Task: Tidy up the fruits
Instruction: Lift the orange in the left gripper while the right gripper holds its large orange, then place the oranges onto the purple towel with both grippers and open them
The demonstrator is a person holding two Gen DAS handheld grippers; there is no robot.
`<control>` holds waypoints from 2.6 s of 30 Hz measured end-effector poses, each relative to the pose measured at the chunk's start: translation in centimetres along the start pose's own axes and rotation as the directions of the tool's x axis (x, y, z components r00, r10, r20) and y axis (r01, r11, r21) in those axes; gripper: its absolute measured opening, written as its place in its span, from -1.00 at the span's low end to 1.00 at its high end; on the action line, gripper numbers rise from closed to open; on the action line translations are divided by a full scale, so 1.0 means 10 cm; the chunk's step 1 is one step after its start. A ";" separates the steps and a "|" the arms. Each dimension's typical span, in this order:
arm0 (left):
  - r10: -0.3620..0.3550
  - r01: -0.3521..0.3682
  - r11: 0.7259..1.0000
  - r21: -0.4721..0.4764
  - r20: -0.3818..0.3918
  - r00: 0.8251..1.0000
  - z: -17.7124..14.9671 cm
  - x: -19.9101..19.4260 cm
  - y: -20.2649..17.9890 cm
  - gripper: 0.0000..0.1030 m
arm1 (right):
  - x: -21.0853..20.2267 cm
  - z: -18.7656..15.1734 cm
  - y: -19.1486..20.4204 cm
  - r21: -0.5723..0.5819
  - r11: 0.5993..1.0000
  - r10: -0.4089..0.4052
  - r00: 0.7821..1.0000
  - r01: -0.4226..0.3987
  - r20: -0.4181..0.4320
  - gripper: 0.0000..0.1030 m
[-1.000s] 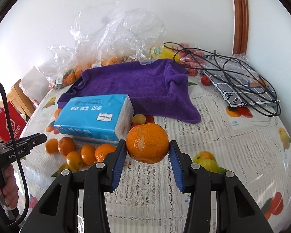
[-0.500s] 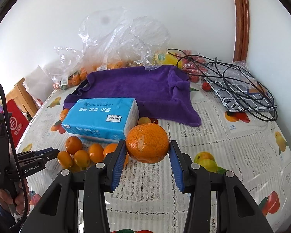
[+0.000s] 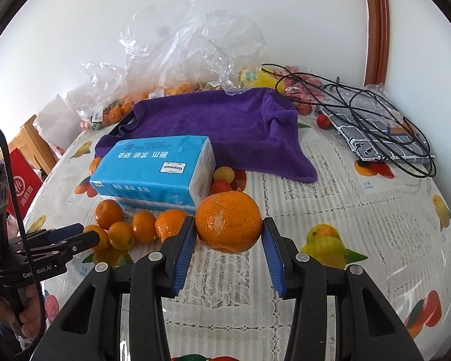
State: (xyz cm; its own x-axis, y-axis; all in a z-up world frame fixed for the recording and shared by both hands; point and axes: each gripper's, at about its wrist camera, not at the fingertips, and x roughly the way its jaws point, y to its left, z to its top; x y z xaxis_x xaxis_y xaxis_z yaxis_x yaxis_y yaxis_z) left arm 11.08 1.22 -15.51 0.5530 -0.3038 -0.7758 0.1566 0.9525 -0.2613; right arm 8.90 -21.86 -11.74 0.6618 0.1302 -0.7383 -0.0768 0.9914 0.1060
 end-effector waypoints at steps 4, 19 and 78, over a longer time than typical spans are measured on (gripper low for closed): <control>0.027 -0.027 0.998 0.054 -0.003 1.000 -0.03 0.08 -0.09 -0.22 | 0.03 -0.03 -0.02 0.001 1.000 -0.005 1.000 0.005 -0.011 -0.14; 0.035 -0.036 0.998 0.045 0.032 0.999 0.12 -0.24 -0.08 -0.23 | -0.05 0.13 0.07 -0.006 1.000 0.014 1.000 -0.014 0.011 -0.14; 0.095 -0.096 0.995 0.006 0.022 0.995 1.96 0.76 0.20 -0.23 | 1.53 1.54 0.07 -0.050 0.997 0.054 0.998 -0.056 -0.027 -0.14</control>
State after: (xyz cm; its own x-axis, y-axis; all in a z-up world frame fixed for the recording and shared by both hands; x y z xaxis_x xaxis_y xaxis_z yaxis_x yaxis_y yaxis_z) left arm 31.62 1.26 -10.70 0.5832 -0.2110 -0.7844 0.1081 0.9772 -0.1825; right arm 30.44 -19.37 -12.71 0.6365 0.1841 -0.7490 -0.1510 0.9821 0.1131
